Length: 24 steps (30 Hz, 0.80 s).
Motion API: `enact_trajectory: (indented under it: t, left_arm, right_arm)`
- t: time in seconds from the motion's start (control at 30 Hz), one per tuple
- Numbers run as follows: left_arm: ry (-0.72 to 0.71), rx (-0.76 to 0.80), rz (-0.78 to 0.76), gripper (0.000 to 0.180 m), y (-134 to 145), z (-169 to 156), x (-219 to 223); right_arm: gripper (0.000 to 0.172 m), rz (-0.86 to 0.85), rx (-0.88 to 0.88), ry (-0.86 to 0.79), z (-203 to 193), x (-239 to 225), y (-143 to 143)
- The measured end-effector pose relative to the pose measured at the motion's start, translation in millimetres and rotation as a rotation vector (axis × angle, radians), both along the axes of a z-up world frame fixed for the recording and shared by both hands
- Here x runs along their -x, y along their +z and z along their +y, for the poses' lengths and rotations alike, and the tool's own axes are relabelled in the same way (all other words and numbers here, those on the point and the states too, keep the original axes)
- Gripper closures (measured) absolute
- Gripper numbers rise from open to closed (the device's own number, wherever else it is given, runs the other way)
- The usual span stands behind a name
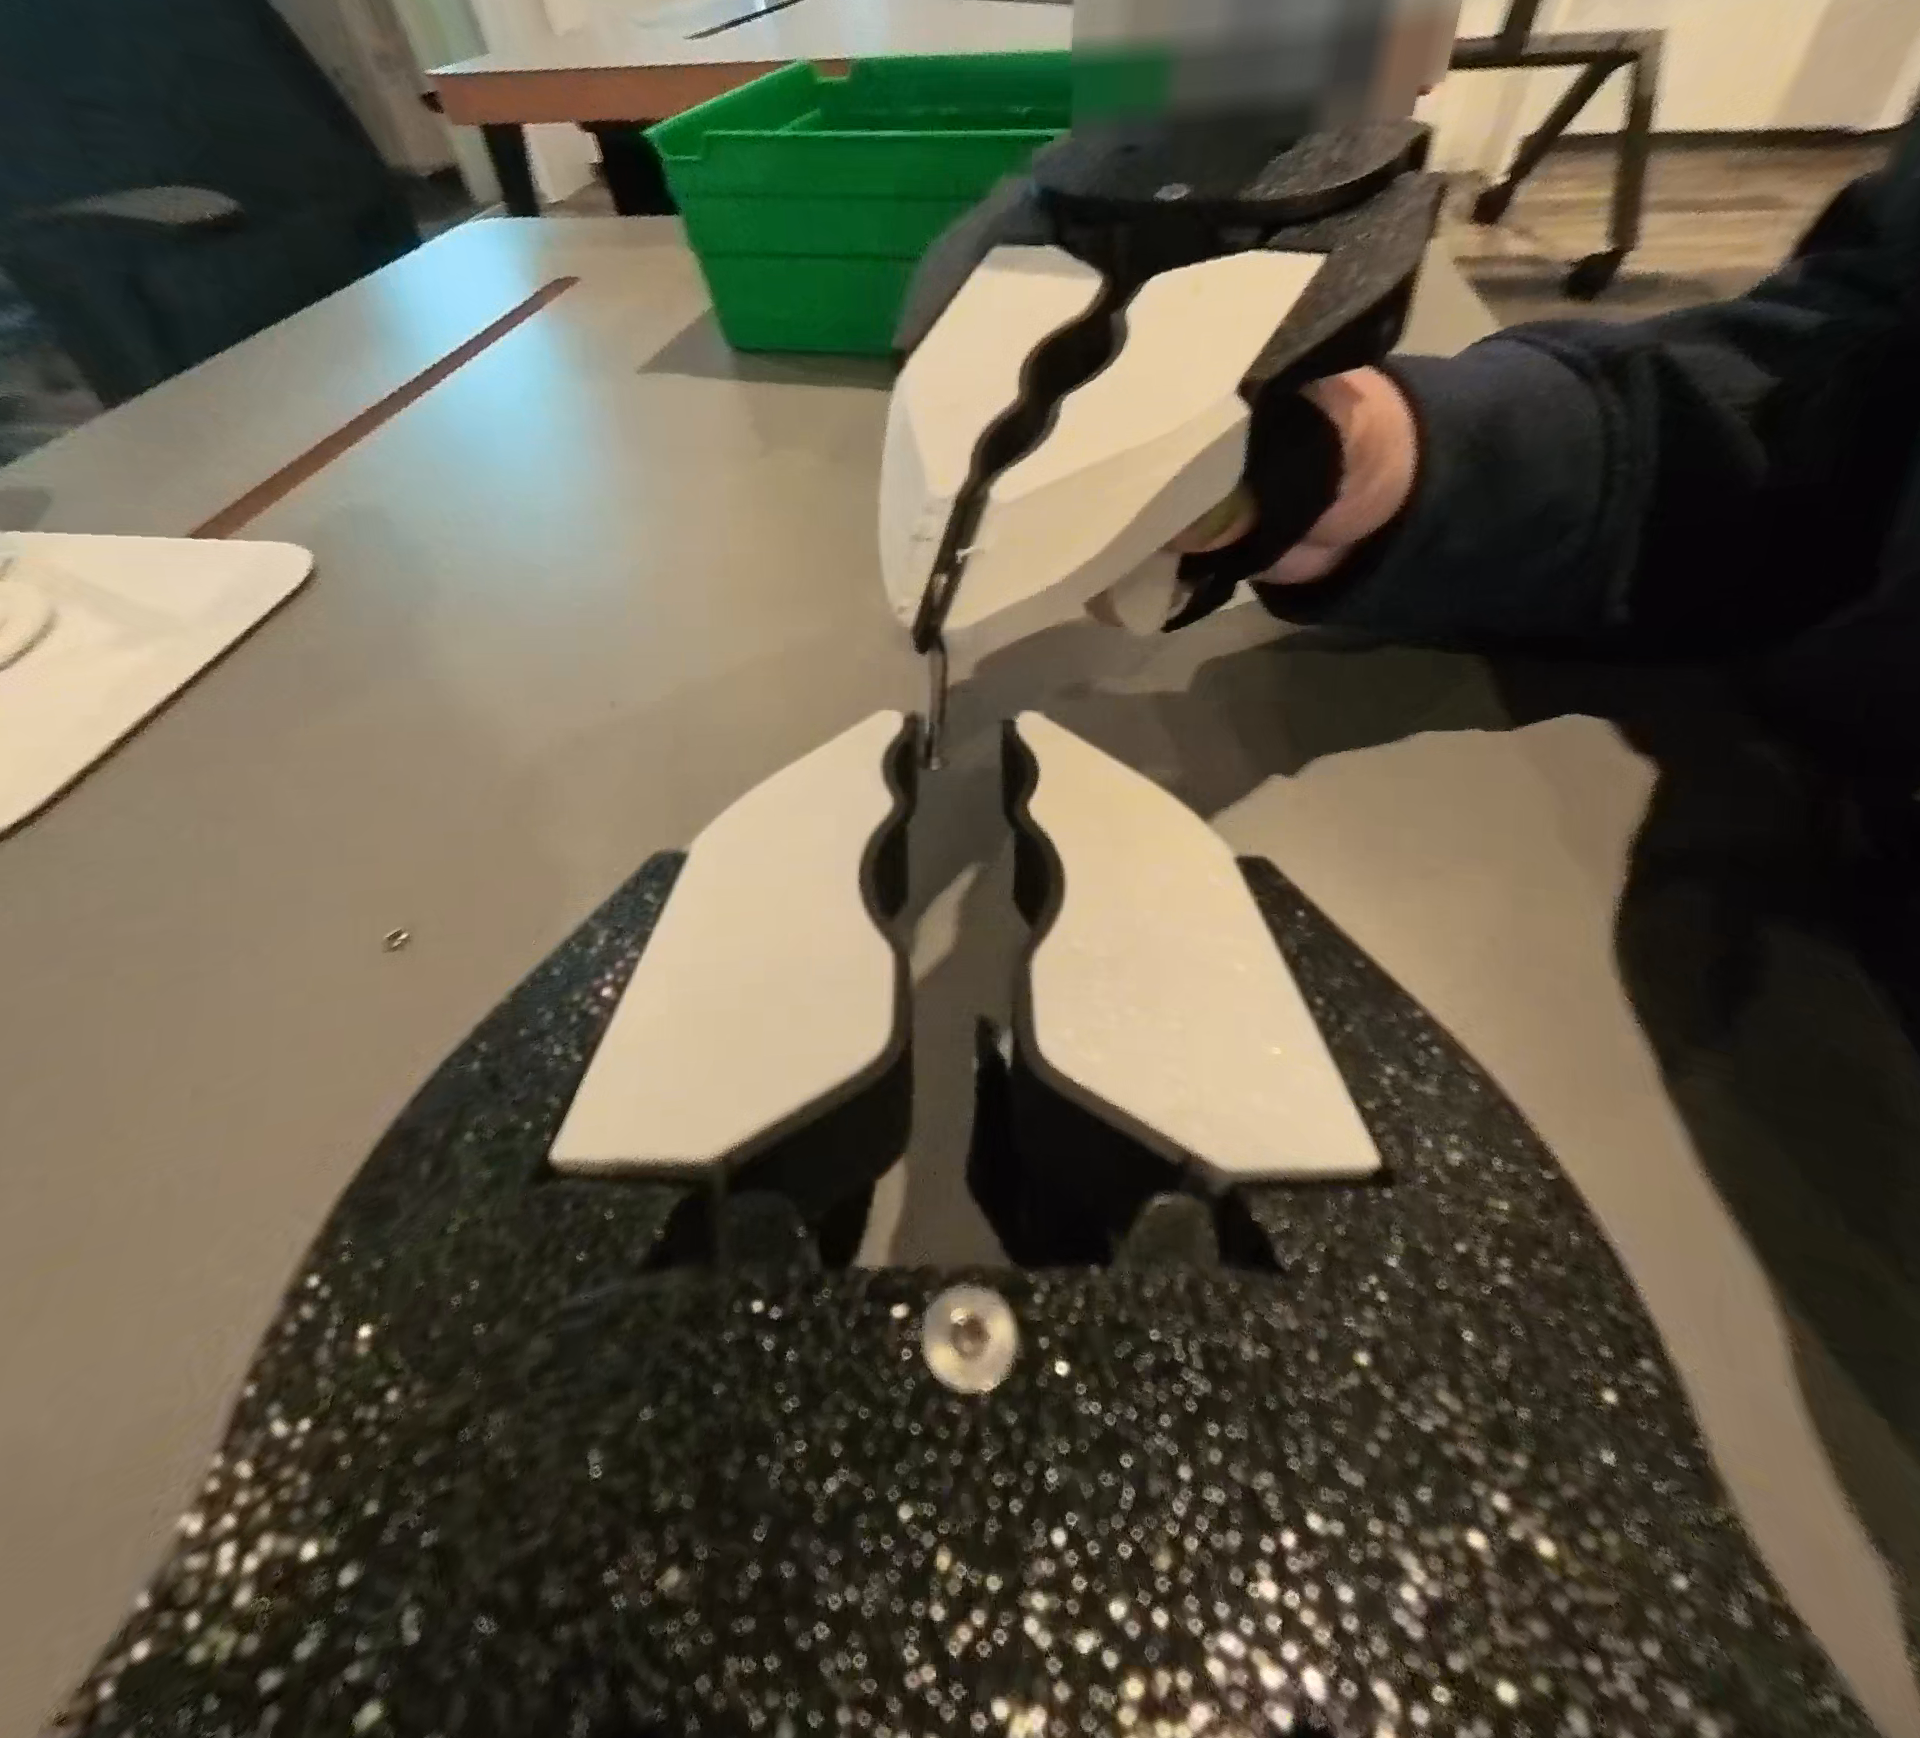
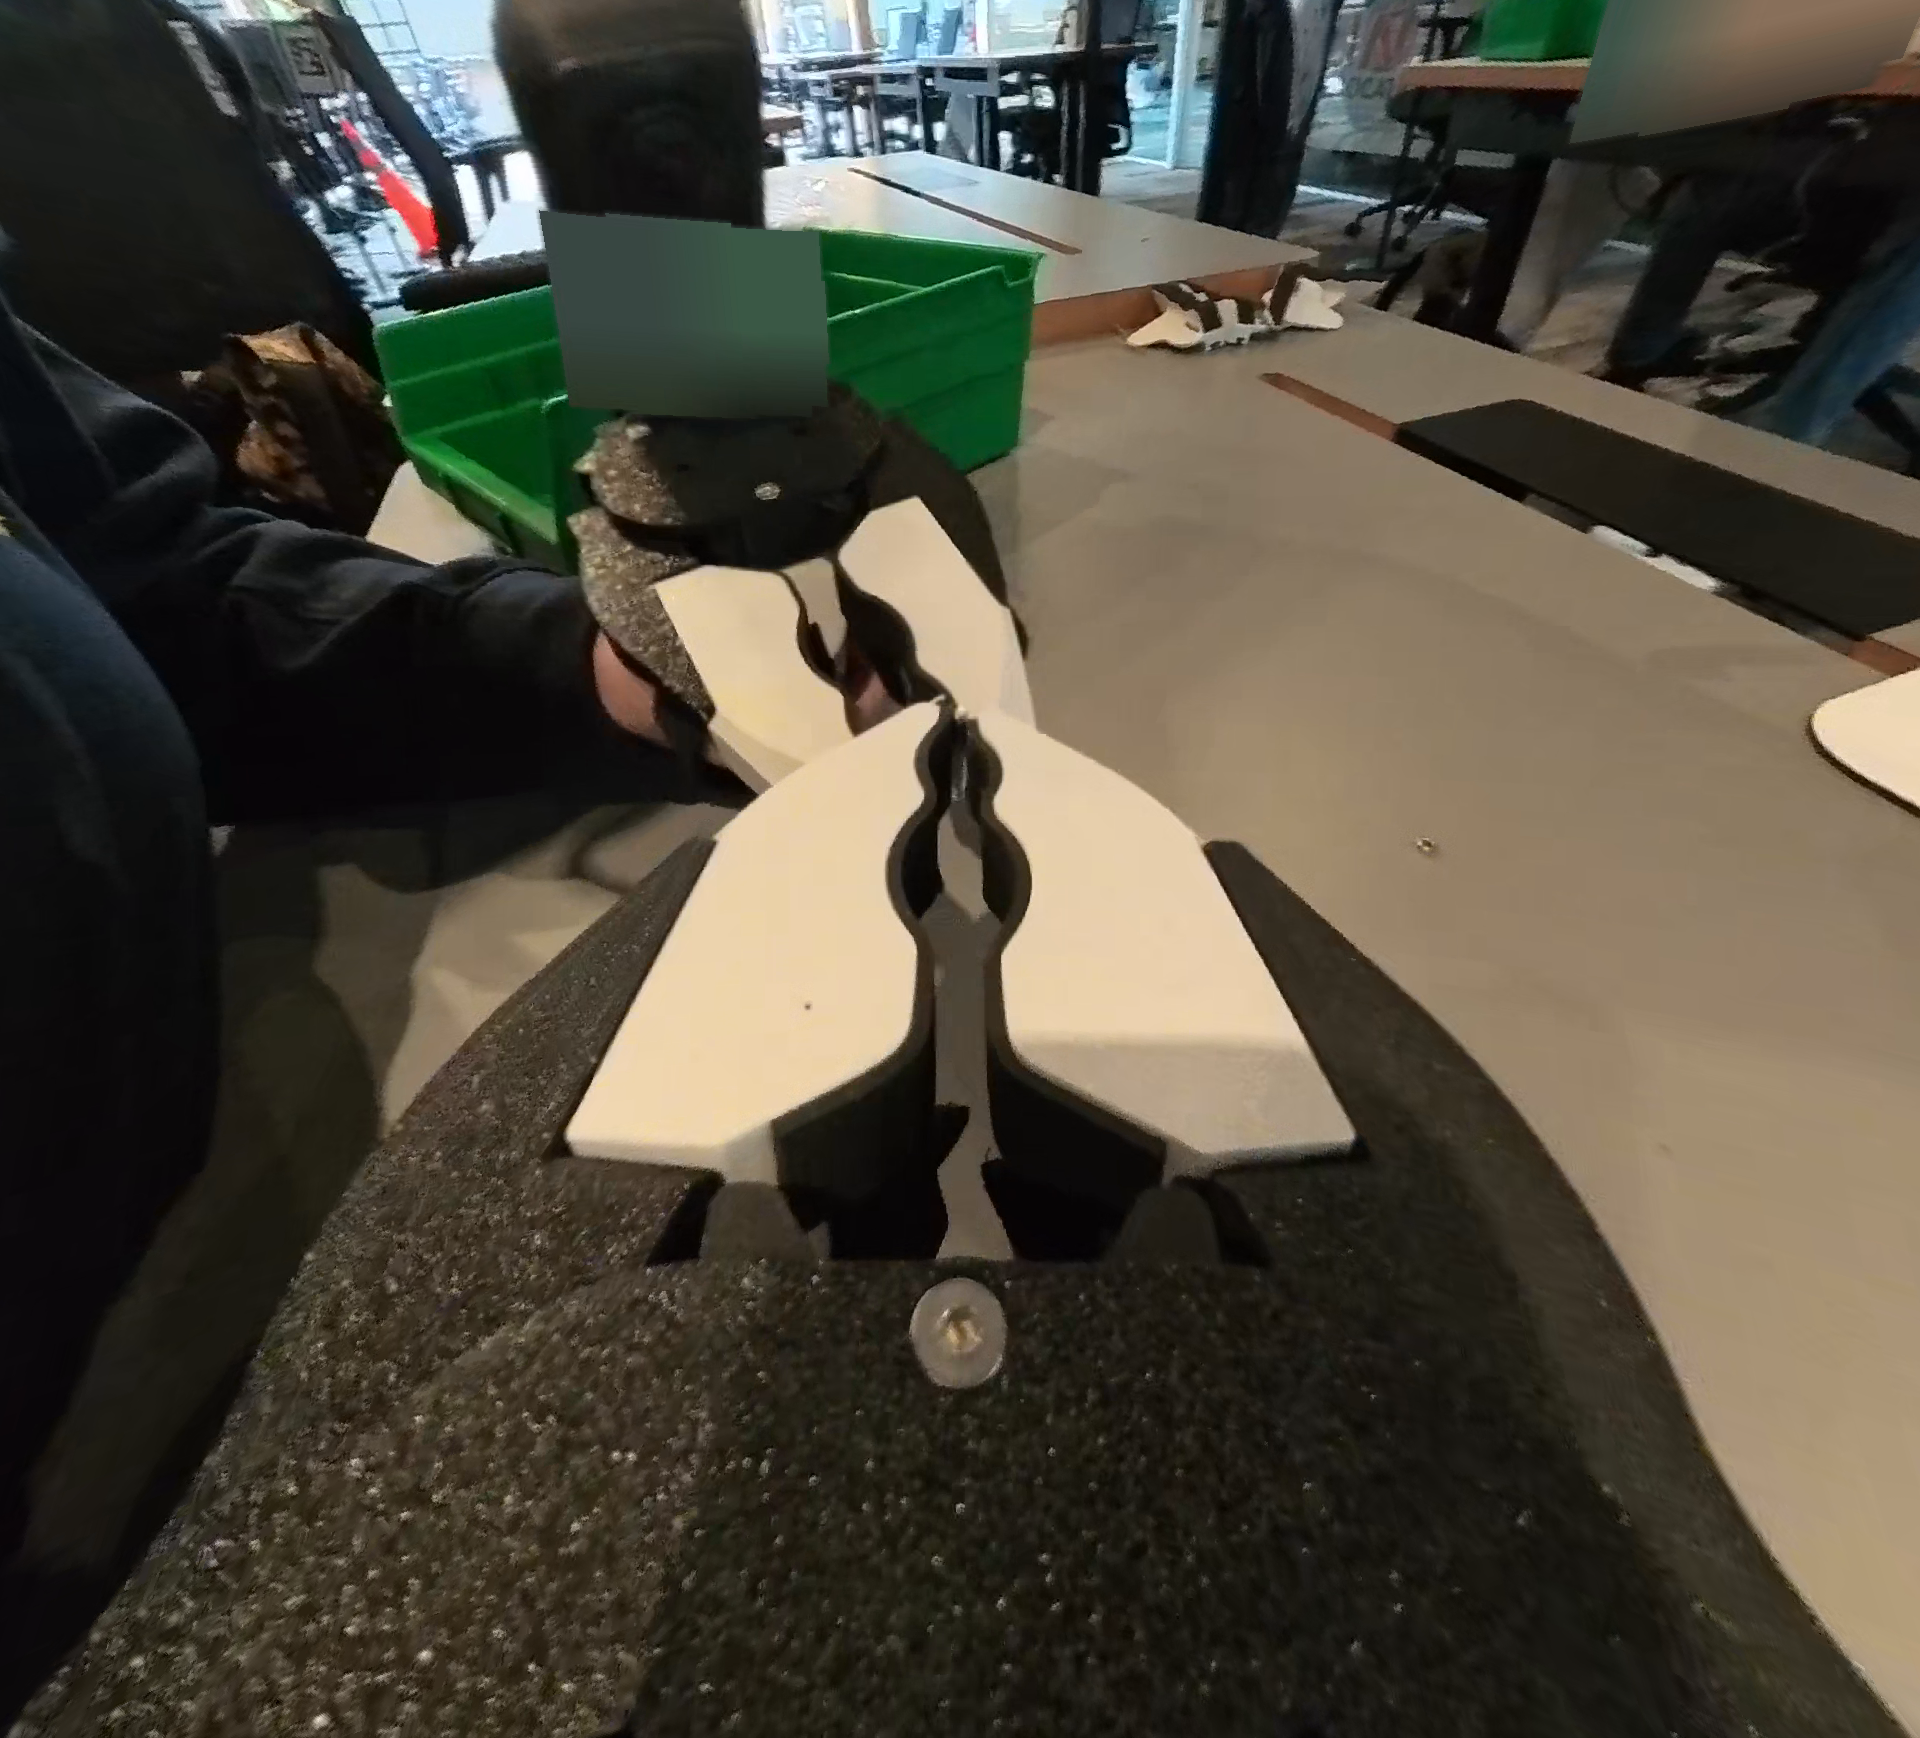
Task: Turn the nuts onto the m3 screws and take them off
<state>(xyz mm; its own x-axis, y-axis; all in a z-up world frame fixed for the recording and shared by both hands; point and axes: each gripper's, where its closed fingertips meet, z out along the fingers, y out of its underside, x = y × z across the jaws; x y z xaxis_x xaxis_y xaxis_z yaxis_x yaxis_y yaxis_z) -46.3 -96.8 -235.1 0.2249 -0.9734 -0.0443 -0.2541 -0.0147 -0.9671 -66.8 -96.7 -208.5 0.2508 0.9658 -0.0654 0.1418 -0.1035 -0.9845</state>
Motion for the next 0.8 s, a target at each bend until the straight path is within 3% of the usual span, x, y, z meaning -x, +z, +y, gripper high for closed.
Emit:
enact_trajectory:
  t: [0.17,0.43,0.53,0.63,0.8]
  left_arm:
    - [-0.073,0.072,-0.034,0.169,0,-8,-2]
    - [-0.062,0.06,-0.038,0.177,1,-6,0]
    - [0.049,0.041,-0.079,0.178,5,11,10]
    - [0.211,-0.012,-0.092,0.177,6,36,31]
    - [0.459,-0.072,-0.142,0.178,17,84,58]
  right_arm:
    - [0.17,-0.005,0.025,0.063,-6,-1,-1]
    - [0.169,0.024,0.015,0.091,-7,0,1]
    - [0.154,0.063,-0.021,-0.025,16,-11,2]
    - [0.14,-0.066,-0.099,-0.23,62,-26,-17]
    - [0.146,-0.285,-0.022,-0.2,111,-13,-58]
